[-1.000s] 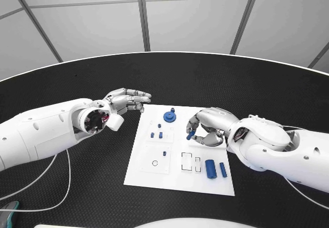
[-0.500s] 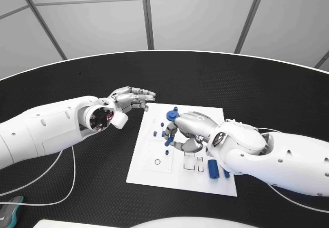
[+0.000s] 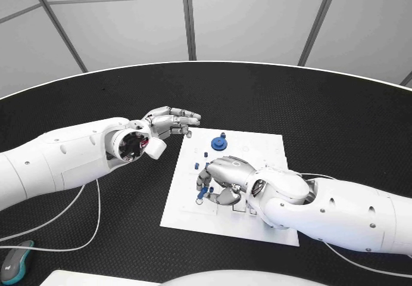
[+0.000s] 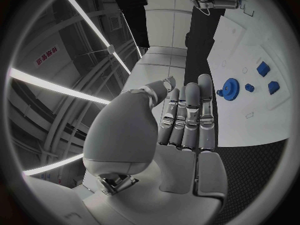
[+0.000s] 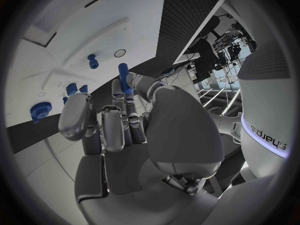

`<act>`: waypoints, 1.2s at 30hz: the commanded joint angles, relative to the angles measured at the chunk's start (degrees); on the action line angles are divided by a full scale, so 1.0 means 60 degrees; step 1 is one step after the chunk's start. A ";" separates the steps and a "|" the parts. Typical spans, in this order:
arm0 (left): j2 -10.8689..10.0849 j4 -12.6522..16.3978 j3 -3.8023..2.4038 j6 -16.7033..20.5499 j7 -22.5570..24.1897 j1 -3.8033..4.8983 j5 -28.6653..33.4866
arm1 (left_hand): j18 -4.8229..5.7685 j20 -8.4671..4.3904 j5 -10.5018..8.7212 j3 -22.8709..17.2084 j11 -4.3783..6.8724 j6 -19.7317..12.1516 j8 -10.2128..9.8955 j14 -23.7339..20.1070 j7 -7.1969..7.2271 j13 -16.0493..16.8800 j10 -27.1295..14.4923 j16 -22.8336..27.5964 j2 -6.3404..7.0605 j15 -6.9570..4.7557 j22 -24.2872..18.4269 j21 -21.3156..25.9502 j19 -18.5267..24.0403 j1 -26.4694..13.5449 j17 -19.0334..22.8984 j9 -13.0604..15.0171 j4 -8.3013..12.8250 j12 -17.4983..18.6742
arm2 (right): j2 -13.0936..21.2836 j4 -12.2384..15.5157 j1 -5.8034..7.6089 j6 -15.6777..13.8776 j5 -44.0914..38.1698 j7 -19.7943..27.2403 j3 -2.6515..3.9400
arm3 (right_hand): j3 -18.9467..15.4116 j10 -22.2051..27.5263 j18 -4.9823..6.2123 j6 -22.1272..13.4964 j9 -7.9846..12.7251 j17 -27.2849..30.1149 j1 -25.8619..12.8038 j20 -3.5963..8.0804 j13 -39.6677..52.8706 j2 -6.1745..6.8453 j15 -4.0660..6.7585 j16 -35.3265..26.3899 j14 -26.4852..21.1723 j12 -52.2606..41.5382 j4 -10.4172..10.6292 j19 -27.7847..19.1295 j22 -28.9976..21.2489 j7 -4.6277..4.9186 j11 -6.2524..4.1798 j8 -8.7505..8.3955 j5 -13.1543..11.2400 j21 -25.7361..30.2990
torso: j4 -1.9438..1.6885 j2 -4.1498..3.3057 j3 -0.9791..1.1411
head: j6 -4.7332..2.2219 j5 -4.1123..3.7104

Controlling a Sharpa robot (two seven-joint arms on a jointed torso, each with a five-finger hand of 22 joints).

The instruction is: Assemble the parts on the task board

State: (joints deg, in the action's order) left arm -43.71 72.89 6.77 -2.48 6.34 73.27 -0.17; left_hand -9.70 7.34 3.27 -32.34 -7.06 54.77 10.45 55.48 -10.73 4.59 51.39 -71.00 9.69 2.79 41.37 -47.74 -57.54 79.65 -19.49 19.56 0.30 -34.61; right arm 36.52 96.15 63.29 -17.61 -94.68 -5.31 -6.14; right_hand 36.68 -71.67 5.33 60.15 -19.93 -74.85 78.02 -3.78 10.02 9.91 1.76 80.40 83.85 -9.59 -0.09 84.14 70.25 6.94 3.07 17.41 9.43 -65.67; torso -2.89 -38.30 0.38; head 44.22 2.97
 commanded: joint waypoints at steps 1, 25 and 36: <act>0.0012 -0.0012 0.0000 -0.0007 -0.0005 0.0000 0.0000 | -0.0150 0.0090 -0.0027 0.0042 0.0005 -0.0067 -0.0043 -0.0049 0.0022 0.0010 -0.0069 0.0024 -0.0046 0.0014 -0.0009 0.0043 -0.0005 -0.0059 0.0014 0.0015 -0.0037 0.0000 | -0.0085 -0.0100 -0.0073 0.0047 0.0000 0.0029 -0.0011 | -0.0012 -0.0161 -0.0017 0.0035 -0.0012 0.0007 0.0004 0.0062 0.0009 -0.0085 0.0052 0.0001 0.0531 -0.0047 -0.0066 0.0058 -0.0011 0.0022 -0.0070 0.0014 0.0033 0.0038 | 0.0007 0.0002 0.0020 | 0.0037 0.0037; -0.0018 -0.0022 0.0000 -0.0021 -0.0039 0.0000 0.0000 | -0.0150 0.0091 -0.0026 0.0050 0.0005 -0.0071 -0.0046 -0.0056 0.0024 0.0014 -0.0079 0.0024 -0.0064 0.0015 -0.0025 0.0061 -0.0011 -0.0057 0.0014 0.0019 -0.0056 -0.0006 | -0.0377 -0.0438 -0.0193 0.0389 -0.0004 -0.0068 -0.0083 | 0.0000 -0.0160 -0.0017 0.0022 -0.0017 0.0009 0.0005 0.0061 0.0015 -0.0103 0.0046 0.0001 0.0530 -0.0031 -0.0076 0.0056 -0.0016 0.0034 -0.0061 0.0008 0.0049 0.0047 | 0.0004 0.0005 0.0002 | 0.0119 0.0073; -0.0048 -0.0006 0.0000 -0.0016 -0.0057 0.0000 0.0000 | -0.0149 0.0092 -0.0027 0.0057 0.0003 -0.0073 -0.0047 -0.0059 0.0023 0.0015 -0.0084 0.0024 -0.0067 0.0016 -0.0032 0.0070 -0.0013 -0.0064 0.0014 0.0021 -0.0069 -0.0008 | -0.0429 -0.0459 -0.0208 0.0166 -0.0411 -0.0358 -0.0093 | 0.0008 -0.0160 -0.0021 0.0010 -0.0022 0.0006 0.0005 0.0059 0.0020 -0.0119 0.0041 0.0003 0.0531 -0.0018 -0.0084 0.0060 -0.0005 0.0042 -0.0055 0.0004 0.0061 0.0036 | -0.0005 0.0002 0.0000 | 0.0132 0.0081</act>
State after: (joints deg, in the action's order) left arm -43.98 72.85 6.77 -2.57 6.02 73.27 -0.17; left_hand -9.70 7.55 3.27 -32.18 -7.06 54.77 10.45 55.48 -10.73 4.60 51.39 -71.00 9.69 2.79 41.29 -47.69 -57.75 79.65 -19.49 19.61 0.15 -34.61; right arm 33.97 93.39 62.05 -16.44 -97.07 -7.31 -6.70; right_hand 36.77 -71.89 5.32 59.94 -19.93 -74.86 78.20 -3.79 10.07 9.76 1.75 80.40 83.85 -9.58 -0.32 84.13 70.20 6.93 3.27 17.37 9.66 -65.67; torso -2.89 -38.29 0.38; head 44.97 3.46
